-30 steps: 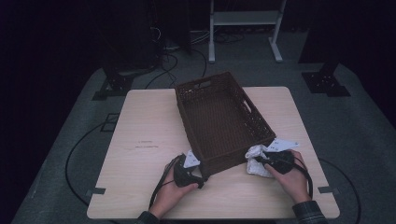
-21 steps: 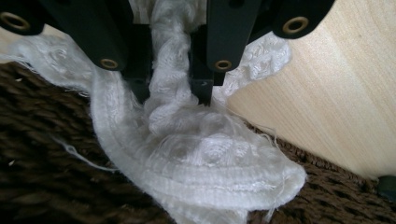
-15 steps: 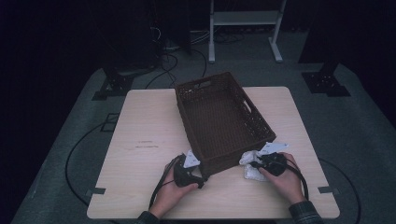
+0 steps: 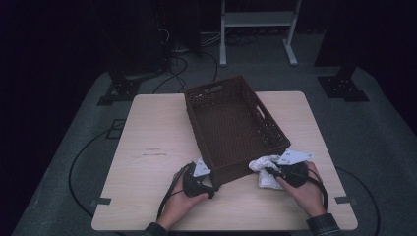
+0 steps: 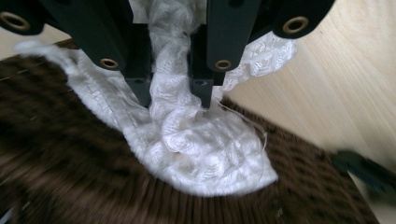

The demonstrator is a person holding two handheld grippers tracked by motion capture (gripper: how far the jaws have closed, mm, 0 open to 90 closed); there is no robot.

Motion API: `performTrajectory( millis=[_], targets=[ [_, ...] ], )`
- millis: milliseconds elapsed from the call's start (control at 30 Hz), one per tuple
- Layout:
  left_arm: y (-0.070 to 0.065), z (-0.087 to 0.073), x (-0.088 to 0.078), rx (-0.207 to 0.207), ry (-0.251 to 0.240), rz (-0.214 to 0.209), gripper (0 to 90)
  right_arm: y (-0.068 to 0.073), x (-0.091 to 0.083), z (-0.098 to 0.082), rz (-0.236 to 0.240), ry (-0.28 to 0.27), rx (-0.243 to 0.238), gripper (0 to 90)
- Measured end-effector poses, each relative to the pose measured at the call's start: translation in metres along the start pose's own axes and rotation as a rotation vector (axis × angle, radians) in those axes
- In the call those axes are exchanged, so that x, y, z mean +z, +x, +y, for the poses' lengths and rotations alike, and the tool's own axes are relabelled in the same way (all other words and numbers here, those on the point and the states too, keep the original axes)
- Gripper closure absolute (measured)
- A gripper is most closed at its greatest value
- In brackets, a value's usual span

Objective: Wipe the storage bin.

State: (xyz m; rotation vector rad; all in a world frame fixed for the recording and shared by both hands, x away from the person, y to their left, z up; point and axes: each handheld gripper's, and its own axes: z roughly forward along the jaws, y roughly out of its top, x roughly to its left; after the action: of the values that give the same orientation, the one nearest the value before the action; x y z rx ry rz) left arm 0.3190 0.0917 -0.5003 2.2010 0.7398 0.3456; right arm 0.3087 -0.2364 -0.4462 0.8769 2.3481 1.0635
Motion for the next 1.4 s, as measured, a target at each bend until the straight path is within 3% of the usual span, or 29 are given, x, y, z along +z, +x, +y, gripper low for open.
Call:
performTrajectory(
  millis=[167, 600, 800, 1200, 1400],
  targets=[
    [0.000, 0.000, 0.000, 0.001, 0.000, 0.000, 19.6, 0.001, -0.016, 0.007, -0.029, -0.062, -0.012, 75.9],
    [0.000, 0.000, 0.000, 0.000, -0.001, 0.000, 19.6, 0.006, -0.036, 0.024, -0.028, -0.183, -0.017, 75.8],
    [0.000, 0.000, 0.000, 0.001, 0.000, 0.000, 19.6, 0.006, -0.025, 0.021, -0.013, -0.141, -0.019, 75.9],
    [0.000, 0.000, 0.000, 0.000, 0.000, 0.000, 19.6, 0.010, 0.014, 0.009, 0.033, 0.009, -0.041, 75.9],
    [0.000, 0.000, 0.000, 0.001, 0.001, 0.000, 19.6, 0.010, 0.023, 0.007, 0.054, 0.034, -0.025, 75.8]
  ],
)
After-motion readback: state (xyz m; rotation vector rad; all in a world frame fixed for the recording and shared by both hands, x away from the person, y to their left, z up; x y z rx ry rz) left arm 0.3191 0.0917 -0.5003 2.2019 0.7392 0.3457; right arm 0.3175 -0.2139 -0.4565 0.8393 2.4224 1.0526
